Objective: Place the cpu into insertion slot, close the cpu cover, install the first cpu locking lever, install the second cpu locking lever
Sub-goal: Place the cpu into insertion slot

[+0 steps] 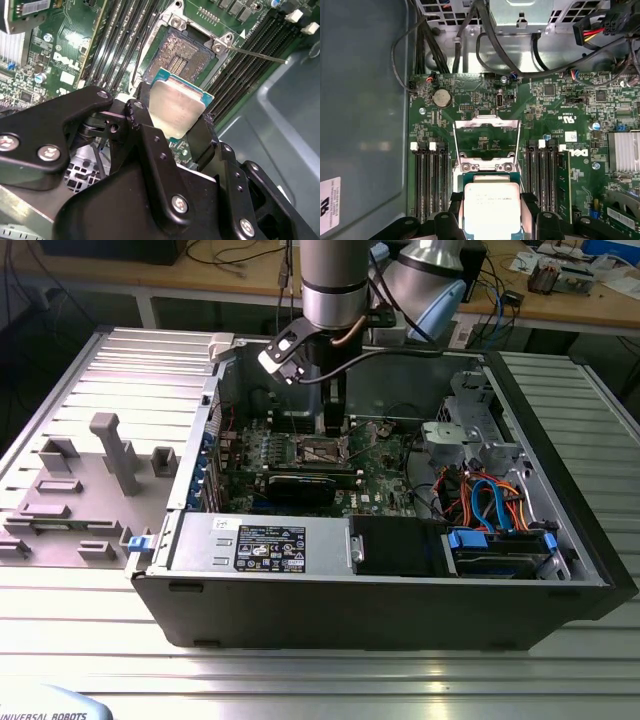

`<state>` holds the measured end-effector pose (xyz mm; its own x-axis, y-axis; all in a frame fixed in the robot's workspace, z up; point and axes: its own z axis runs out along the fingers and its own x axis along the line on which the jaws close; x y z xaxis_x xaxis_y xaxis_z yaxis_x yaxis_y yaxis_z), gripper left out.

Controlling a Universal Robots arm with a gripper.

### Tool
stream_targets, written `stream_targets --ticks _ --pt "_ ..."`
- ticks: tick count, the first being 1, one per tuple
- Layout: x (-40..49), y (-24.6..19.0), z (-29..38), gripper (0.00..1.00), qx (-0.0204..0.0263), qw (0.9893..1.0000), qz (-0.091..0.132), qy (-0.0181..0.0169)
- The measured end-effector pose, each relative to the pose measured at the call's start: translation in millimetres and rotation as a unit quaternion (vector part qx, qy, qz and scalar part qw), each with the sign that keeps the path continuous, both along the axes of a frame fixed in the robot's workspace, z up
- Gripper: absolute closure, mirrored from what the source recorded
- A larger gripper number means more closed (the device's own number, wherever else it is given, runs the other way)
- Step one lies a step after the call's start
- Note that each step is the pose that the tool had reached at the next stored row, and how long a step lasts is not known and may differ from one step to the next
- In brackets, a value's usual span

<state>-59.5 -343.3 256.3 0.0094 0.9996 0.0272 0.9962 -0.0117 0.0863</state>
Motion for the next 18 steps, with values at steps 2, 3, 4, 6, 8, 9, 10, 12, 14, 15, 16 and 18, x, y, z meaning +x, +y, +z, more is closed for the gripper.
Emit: stream_targets --ticks 2,3,4,6,8,9,10,12,14,15,16,18 --pt "0.0 0.0 -4.0 0.46 0.0 1.0 0.0 0.0" --pt "-0.1 0.0 -4.0 0.46 -0.0001 1.0 0.0 0.0001" --pt "-0.1 0.0 -4.0 0.46 -0.0001 1.0 0.0 0.0001" --pt "-0.1 0.0 -4.0 0.46 -0.0001 1.0 0.0 0.0" --pt "-0.1 0.0 -4.0 0.46 -0.0001 1.0 0.0 0.0" --pt "-0.1 0.0 -4.0 0.46 -0.0002 1.0 0.0 0.0" --pt "-0.1 0.0 -4.0 0.46 -0.0002 1.0 0.0 0.0" --pt "-0.1 0.0 -4.0 0.46 -0.0002 1.0 0.0 0.0" --pt "-0.1 0.5 -4.3 0.46 -0.0032 1.0 0.0 0.0" --pt "-0.1 0.6 -4.8 0.46 -0.0052 1.0 0.002 -0.0001" --pt "-0.1 1.0 -5.7 0.46 -0.0065 1.0 0.006 -0.0001" --pt "-0.4 2.2 -9.2 0.46 -0.0073 0.9999 0.014 -0.0002"
